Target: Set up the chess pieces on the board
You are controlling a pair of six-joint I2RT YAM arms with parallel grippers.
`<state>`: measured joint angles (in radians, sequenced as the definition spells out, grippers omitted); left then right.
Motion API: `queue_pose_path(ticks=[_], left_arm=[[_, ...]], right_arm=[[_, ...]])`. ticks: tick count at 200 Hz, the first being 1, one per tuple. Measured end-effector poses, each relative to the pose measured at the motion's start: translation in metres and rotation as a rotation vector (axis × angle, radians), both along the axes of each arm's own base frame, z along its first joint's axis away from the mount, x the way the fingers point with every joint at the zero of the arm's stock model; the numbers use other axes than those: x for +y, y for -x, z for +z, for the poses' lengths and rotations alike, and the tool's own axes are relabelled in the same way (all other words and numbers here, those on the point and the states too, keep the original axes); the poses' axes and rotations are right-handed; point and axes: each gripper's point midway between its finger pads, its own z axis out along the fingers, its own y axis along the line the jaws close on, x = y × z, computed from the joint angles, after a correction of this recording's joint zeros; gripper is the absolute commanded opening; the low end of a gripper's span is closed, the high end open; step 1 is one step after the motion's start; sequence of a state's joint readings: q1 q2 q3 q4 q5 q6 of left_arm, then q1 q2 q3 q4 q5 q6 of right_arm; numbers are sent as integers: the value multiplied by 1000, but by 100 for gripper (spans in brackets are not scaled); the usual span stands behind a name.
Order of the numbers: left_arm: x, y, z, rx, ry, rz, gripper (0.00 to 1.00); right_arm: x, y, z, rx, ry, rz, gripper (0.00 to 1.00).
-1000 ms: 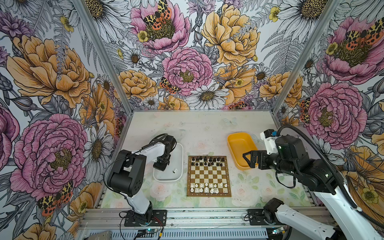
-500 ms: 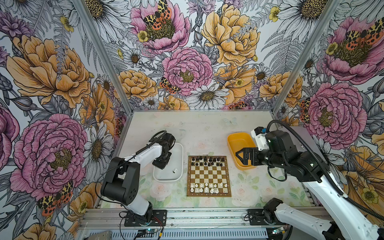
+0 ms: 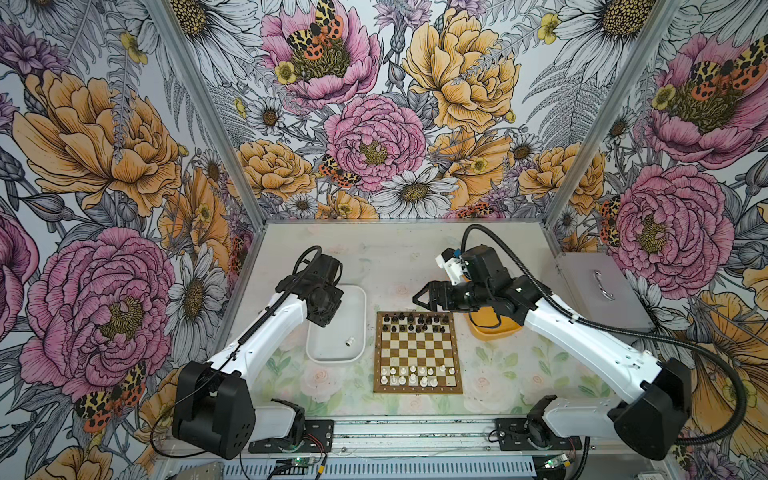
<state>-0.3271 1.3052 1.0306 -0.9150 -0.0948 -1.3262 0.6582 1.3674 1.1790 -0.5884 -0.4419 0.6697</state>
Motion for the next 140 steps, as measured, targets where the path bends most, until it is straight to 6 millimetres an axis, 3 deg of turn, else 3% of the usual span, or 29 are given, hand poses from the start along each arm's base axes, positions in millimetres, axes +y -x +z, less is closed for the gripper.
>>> queue_pose_path(ticks=[31, 63, 100, 140], left_arm=[[-7, 4, 13, -33, 53, -30, 8], [-13, 7, 24, -56, 105, -60, 8], [-18, 10, 28, -58, 149, -81, 8], [-18, 11, 36, -77, 178, -94, 9]], right_arm=[[62, -7, -7, -19, -63, 81, 62], [106, -8, -13, -48, -135, 118, 46], [141, -14, -27, -56, -189, 128, 46], [164, -16, -32, -70, -205, 132, 43]])
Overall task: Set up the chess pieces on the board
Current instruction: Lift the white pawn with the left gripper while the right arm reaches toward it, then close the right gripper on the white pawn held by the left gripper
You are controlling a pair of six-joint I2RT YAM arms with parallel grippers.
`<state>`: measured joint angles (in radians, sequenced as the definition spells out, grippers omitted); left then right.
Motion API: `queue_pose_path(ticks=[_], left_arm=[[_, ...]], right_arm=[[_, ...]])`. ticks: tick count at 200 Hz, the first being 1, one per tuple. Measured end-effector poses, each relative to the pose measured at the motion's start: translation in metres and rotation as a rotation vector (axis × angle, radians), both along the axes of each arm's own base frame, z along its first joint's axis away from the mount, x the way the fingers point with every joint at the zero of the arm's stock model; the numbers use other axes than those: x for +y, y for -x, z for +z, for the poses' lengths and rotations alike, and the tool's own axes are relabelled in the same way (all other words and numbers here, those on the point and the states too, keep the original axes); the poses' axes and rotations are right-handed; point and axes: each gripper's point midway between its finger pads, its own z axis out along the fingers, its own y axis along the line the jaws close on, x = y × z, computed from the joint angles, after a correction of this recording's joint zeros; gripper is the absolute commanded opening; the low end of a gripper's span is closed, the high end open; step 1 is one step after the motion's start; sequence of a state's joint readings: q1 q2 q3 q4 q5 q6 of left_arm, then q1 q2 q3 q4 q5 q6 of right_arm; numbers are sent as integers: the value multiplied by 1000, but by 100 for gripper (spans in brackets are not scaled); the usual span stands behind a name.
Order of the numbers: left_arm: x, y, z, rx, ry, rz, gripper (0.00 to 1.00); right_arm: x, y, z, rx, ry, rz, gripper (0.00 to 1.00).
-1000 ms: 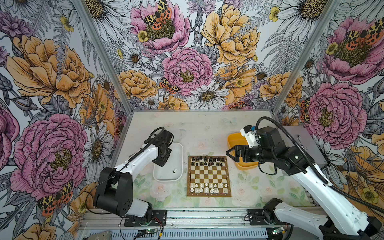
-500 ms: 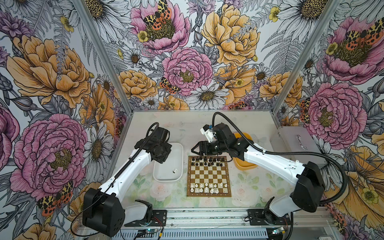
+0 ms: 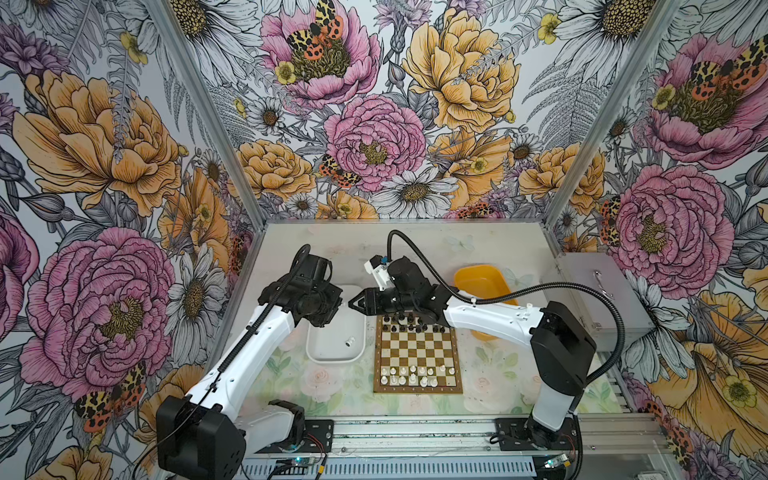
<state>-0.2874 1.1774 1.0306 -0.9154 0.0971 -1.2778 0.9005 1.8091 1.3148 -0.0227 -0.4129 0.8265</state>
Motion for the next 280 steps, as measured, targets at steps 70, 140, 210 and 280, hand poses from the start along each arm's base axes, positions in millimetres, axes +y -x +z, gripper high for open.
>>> queue_pose_path(ticks=[70, 140, 210, 280], left_arm=[[3, 1, 4, -12, 17, -9, 9], [3, 1, 7, -23, 22, -14, 9], [4, 7, 8, -32, 29, -15, 9], [4, 8, 10, -39, 33, -16, 9]], right_arm=[[18, -2, 12, -27, -33, -2, 34], [20, -2, 5, -19, -22, 1, 33], [23, -2, 2, -15, -16, 14, 26], [26, 1, 8, -18, -32, 43, 22]])
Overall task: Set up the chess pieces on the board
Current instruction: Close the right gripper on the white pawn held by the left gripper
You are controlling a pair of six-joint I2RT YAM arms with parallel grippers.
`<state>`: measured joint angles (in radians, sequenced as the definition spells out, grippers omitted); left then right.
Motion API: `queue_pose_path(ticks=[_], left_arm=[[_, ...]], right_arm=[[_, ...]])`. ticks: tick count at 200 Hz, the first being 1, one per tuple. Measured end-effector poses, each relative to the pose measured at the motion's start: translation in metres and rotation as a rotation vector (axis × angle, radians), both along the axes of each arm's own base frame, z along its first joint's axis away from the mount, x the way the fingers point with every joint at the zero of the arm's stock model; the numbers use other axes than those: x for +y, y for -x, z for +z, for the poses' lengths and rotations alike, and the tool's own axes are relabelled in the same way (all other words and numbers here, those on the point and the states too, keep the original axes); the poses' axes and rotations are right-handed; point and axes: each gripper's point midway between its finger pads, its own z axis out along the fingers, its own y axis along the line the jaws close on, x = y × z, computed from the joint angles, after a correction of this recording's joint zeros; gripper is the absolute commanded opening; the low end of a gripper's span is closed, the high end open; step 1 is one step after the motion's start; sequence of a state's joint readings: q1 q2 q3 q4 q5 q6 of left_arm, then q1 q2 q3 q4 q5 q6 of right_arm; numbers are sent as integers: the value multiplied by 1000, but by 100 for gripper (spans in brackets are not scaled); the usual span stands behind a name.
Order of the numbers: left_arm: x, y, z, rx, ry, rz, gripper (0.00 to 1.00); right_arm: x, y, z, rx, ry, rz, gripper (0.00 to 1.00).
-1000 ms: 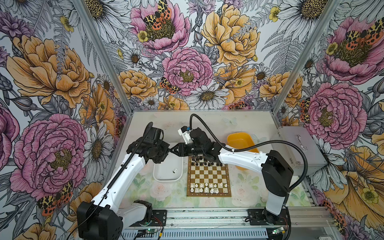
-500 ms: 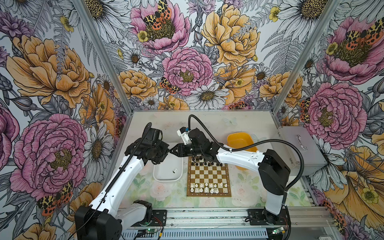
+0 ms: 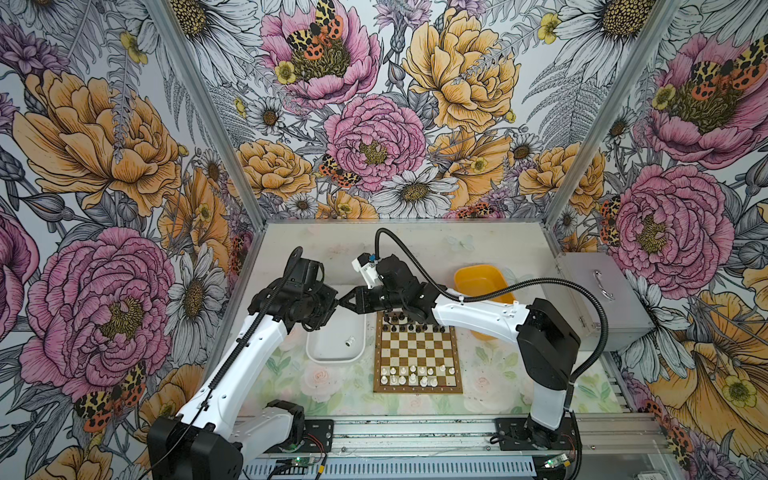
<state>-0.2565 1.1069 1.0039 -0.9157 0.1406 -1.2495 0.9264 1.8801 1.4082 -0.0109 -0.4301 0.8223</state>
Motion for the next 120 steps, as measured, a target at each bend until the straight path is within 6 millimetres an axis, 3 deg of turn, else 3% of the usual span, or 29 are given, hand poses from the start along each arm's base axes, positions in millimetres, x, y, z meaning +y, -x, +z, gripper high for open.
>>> queue_pose_path(ticks=[120], left_arm=[[1, 0, 0, -1, 0, 4, 9]], right_arm=[[0, 4, -1, 13, 2, 17, 21]])
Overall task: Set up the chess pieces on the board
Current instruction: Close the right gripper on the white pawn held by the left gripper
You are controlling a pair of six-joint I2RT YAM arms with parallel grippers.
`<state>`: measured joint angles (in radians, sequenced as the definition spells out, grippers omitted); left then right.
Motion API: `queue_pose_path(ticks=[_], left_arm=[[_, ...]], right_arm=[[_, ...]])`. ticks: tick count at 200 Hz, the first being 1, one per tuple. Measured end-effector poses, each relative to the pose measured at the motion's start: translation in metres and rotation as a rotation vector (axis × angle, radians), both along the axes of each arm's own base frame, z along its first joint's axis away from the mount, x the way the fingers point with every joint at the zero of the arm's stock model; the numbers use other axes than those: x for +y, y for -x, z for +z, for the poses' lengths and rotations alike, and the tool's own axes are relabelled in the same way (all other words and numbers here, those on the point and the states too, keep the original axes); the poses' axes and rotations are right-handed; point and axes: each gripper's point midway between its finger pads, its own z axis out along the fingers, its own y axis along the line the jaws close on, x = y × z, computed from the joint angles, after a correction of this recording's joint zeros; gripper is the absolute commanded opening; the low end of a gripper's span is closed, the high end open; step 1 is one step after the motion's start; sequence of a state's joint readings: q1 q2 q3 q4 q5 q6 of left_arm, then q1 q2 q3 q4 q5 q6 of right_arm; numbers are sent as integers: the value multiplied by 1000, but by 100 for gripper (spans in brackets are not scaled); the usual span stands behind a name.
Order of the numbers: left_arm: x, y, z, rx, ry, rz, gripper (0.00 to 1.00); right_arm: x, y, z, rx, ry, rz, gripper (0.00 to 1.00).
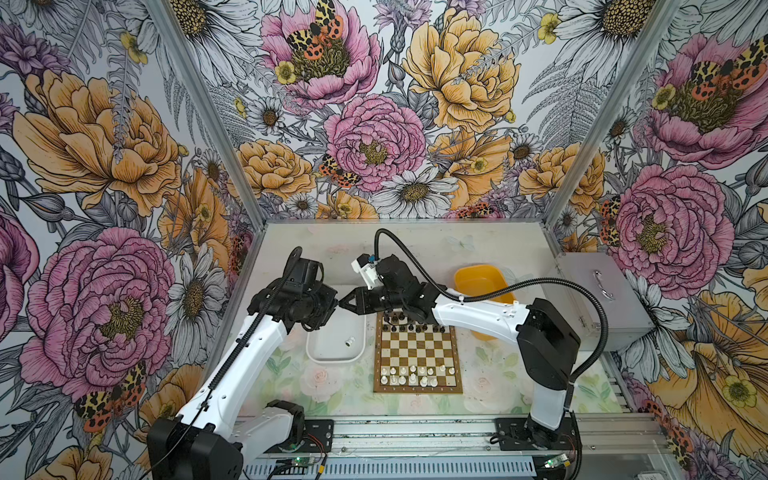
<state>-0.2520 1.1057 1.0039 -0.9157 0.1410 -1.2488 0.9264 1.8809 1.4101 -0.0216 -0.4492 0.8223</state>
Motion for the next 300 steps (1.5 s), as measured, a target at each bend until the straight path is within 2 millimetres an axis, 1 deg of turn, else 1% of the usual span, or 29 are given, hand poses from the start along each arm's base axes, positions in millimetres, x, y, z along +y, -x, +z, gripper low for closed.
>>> queue_pose_path(ticks=[80, 105, 120, 124, 151, 230, 241, 253, 272, 283, 300], left_arm=[[0, 0, 0, -1, 0, 1, 9], [0, 0, 0, -1, 0, 1, 9], [0, 0, 0, -1, 0, 0, 8], [0, 0, 0, -1, 0, 1, 9], [0, 0, 0, -3, -1, -1, 9], [0, 1, 0, -3, -4, -9, 10], [0, 1, 0, -5, -7, -15, 12], [0, 1, 0, -5, -8, -19, 18], [0, 1, 0, -7, -10, -24, 31], [-1, 1, 0, -10, -11, -30, 41], [-1, 1, 0, -11, -11, -29, 43]], right_arm=[[2, 1, -3, 10, 1, 15, 19], [2, 2, -3, 12, 5, 14, 15], [2, 2, -4, 13, 7, 14, 7], [2, 2, -3, 9, 7, 17, 6], [2, 2, -3, 9, 9, 18, 8], [2, 3, -3, -1, 11, 31, 6], [2, 3, -4, -2, 12, 35, 6], [1, 3, -4, -4, 12, 36, 6], [1, 4, -4, -2, 13, 43, 6], [1, 6, -4, -2, 14, 49, 6], [0, 7, -6, 1, 22, 58, 6]])
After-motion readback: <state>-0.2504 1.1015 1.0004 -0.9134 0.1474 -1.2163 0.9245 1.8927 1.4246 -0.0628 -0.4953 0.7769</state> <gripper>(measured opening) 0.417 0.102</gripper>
